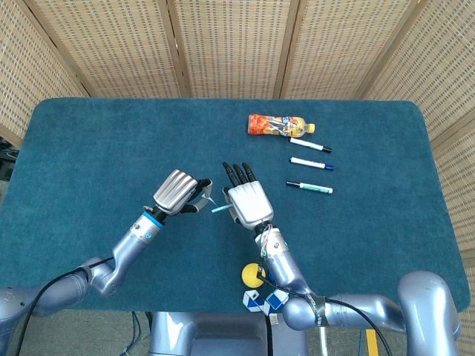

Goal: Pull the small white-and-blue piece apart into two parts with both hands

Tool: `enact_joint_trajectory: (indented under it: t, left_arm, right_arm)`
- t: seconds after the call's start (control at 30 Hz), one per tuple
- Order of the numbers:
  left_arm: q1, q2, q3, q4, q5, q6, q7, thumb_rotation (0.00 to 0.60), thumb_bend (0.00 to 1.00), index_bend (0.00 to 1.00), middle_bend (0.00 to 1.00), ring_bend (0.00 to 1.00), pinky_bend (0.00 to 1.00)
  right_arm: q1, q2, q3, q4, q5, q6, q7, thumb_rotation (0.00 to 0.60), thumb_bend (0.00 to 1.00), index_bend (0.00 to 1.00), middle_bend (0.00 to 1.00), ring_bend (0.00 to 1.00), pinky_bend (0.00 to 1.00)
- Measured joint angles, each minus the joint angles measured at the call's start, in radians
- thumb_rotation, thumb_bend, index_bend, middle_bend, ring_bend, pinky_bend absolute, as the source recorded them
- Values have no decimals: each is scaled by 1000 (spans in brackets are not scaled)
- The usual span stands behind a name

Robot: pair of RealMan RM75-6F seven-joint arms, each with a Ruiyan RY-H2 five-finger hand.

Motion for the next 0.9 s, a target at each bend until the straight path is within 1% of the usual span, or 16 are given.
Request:
enact_joint_trajectory:
  t: [0.13, 0.27, 0.33, 0.57, 0.8, 0.87, 0.9]
  left_arm:
    - [-1, -3, -1, 2, -8, 0, 6, 600, 549, 713, 945, 967, 941]
    - [-1, -3, 0, 7, -14, 1, 10, 600, 655, 786, 954, 968, 941]
    - [3, -2, 1, 15, -18, 2, 16, 600, 674, 800, 955, 969, 941]
    - [41, 17, 23, 73, -27, 20, -1, 600, 679, 808, 955, 969, 941]
    - [104, 50, 48, 178, -42, 49, -96, 600, 664, 818, 955, 969, 941]
    - [117, 57, 52, 205, -44, 60, -116, 600, 638, 816, 923, 963, 939]
    - [125, 61, 54, 222, -44, 67, -126, 600, 604, 799, 868, 938, 937]
  right_arm:
    - [0, 4, 0, -2, -1, 1, 3, 600, 620, 606, 0, 0, 0]
    - [-1, 9, -1, -1, -3, 0, 8, 600, 619, 606, 0, 0, 0]
    - [-1, 13, -2, 0, -4, 0, 9, 600, 619, 606, 0, 0, 0]
    - [-11, 39, -5, 14, -7, -5, 25, 600, 619, 606, 0, 0, 0]
    - [-19, 45, -12, 55, 1, -21, 45, 600, 620, 606, 0, 0, 0]
    - [-20, 42, -14, 74, 4, -26, 50, 600, 620, 606, 0, 0, 0]
    - [-20, 40, -15, 83, 6, -28, 52, 600, 619, 606, 0, 0, 0]
